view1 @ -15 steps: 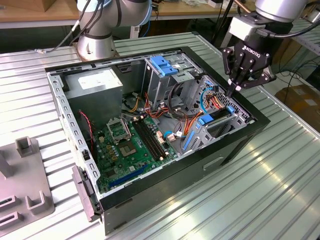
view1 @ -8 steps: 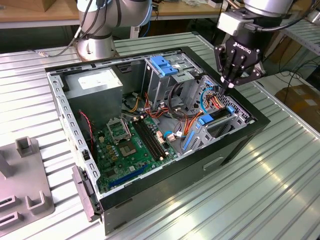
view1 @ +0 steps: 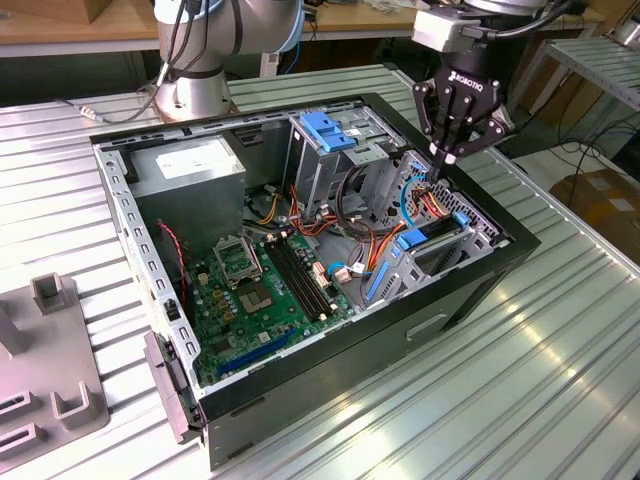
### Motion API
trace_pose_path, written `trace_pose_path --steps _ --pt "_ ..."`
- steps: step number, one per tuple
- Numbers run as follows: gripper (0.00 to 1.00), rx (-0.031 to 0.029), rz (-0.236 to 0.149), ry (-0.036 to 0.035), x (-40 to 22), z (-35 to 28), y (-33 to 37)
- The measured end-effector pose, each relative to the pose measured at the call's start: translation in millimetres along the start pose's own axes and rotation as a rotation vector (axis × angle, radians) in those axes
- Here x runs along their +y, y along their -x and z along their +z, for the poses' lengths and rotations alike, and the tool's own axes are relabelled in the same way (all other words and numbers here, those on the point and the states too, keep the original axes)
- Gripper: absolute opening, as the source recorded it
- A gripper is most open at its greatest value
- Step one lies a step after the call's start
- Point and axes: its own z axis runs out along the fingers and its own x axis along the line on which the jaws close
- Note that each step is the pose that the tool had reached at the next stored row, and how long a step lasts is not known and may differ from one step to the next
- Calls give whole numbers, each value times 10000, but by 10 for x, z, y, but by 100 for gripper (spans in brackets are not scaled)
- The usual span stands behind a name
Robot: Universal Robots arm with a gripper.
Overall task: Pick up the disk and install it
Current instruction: 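Insert the second disk wire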
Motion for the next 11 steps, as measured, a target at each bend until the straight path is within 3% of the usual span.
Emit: trace_pose_path --steps 1,3,4,5,7,8,9,11 --pt "11 35 0 1 0 -3 14" --pt "11 319 3 8 -1 -14 74" --pt "11 401 4 9 -2 -18 96" --pt "11 557 6 13 -3 -22 134" --pt "11 753 7 18 -5 -32 208" --pt "17 854 8 20 -6 -33 243" --pt "17 1048 9 25 -7 -35 286" --pt "17 1262 10 30 -8 -26 311"
